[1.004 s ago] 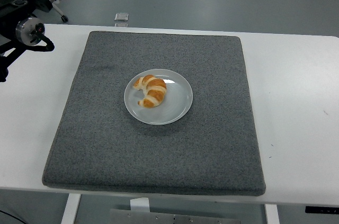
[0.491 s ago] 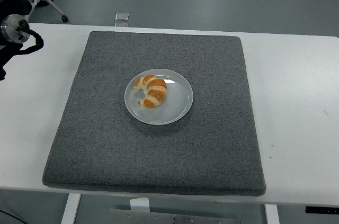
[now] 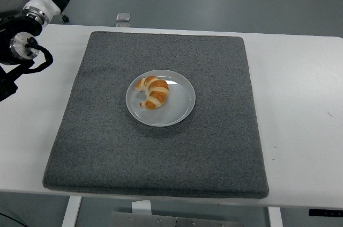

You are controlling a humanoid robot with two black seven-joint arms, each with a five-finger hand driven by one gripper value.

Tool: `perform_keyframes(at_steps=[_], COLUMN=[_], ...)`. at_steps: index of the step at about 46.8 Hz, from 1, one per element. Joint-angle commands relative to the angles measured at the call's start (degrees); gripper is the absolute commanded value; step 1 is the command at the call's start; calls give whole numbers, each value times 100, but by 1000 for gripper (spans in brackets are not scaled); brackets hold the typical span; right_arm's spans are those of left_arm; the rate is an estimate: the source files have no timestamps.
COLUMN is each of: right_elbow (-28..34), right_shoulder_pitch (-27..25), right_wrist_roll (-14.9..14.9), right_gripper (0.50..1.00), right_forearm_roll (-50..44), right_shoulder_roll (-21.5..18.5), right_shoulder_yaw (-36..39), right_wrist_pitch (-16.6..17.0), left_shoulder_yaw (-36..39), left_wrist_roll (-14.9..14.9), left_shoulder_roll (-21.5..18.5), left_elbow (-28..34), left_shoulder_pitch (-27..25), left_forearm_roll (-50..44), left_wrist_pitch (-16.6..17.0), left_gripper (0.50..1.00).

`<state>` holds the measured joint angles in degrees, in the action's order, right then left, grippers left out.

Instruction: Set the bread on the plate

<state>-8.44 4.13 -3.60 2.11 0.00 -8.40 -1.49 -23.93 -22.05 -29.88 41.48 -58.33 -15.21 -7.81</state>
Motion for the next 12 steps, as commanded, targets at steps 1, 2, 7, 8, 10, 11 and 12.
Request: perform_keyframes(at_steps=[1,2,7,8,10,11,12], right_elbow=[0,0,0,0,0,-8,-8], right_shoulder_pitch=[0,0,0,0,0,0,0], right_wrist_roll=[0,0,0,0,0,0,8], right_gripper=[930,930,930,930,930,930,930], right_forearm_roll=[0,0,0,-9,-9,-26,-44], right_shoulder_roll=[0,0,0,0,0,0,0], right_shoulder_yaw=[-4,-4,-4,-4,-13,-13,-13], right_wrist_pitch=[0,0,9,9,9,9,9], left_shoulder_yaw=[20,20,20,29,29,29,29], left_wrist_roll=[-1,-1,-10,-10,-10,-10,-10], left_shoulder_roll=[0,0,0,0,0,0,0], left_elbow=[-8,-8,-17,-17,-17,-8,-17], left_shoulder_pitch=[33,41,85,94,103,112,112], left_forearm_roll=[45,45,80,80,80,80,80], left_wrist_pitch=[7,7,7,7,7,7,7], left_gripper=[992,992,992,994,992,992,992])
